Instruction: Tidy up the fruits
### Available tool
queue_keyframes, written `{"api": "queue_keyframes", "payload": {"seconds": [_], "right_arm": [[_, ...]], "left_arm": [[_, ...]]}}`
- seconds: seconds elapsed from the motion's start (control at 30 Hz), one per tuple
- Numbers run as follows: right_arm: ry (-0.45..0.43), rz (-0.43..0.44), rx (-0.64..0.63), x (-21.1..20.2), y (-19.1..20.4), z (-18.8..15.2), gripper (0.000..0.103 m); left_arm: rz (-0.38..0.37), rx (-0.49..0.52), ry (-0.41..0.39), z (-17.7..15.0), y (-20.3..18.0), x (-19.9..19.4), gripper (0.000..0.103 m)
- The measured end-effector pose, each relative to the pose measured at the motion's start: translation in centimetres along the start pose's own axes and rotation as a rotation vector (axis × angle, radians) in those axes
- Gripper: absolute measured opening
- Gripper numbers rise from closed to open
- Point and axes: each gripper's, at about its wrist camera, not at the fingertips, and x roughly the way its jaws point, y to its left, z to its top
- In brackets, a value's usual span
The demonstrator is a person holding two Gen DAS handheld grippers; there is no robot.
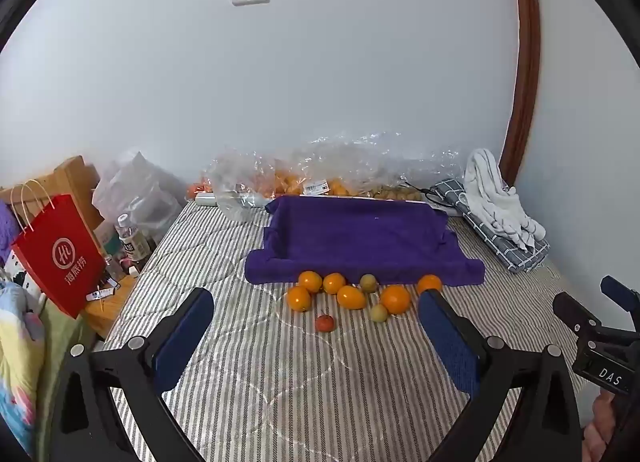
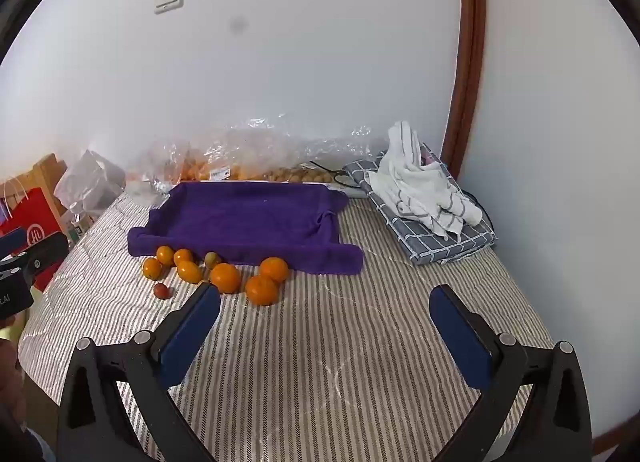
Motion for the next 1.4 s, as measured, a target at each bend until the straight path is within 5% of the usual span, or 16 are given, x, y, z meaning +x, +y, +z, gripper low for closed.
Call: {"api": "queue_keyframes", "payload": {"seconds": [1.4], "right_arm": [[-0.01, -0.005, 0.04, -0.8, -0.3, -0.2, 0.103]], "left_arm": [[-0.017, 0.028, 0.0, -1.1, -0.5, -0.4, 0.103]]}}
